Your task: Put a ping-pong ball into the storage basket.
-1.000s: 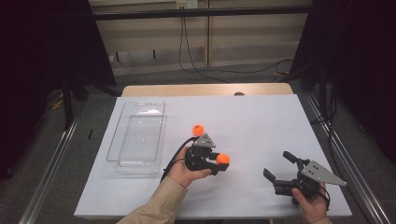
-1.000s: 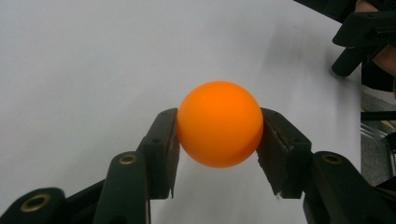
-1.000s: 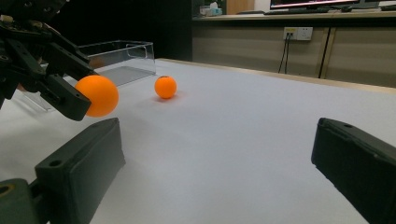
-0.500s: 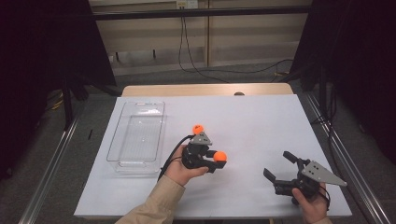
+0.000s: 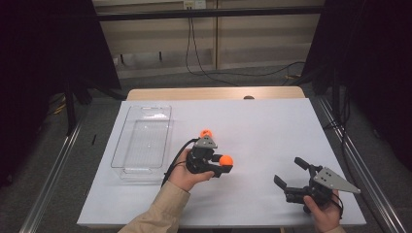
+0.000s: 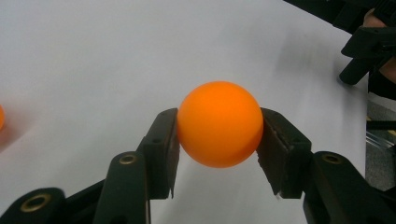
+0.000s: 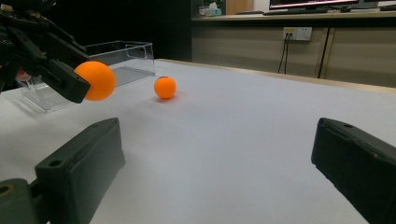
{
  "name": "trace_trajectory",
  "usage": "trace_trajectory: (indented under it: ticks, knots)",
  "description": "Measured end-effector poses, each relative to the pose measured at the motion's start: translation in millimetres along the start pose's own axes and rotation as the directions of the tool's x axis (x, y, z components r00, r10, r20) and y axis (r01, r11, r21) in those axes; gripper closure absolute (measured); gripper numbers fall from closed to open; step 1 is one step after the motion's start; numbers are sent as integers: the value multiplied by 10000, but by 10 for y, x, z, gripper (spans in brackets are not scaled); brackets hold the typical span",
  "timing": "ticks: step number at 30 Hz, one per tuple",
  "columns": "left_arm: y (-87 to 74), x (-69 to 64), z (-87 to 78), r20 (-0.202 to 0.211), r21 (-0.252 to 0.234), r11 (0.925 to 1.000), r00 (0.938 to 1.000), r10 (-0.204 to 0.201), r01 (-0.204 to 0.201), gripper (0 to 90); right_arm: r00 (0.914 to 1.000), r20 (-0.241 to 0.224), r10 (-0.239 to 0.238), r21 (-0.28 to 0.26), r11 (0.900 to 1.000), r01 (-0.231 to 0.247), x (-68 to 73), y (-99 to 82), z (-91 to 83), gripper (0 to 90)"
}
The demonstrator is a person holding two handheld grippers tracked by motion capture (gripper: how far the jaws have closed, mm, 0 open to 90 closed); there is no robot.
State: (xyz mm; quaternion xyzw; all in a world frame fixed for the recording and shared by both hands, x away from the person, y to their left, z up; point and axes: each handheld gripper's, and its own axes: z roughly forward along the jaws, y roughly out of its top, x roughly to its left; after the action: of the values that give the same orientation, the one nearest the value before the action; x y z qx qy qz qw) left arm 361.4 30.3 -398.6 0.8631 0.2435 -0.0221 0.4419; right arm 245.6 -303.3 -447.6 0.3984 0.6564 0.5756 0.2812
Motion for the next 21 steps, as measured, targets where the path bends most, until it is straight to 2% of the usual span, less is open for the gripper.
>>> trace_trajectory:
  ticks: [21]
  knots:
    - [7,65,-84,-198,-113,9997,9995,-232,230,509,10000,-19,22,-10,10000,-22,0,0,0,17]
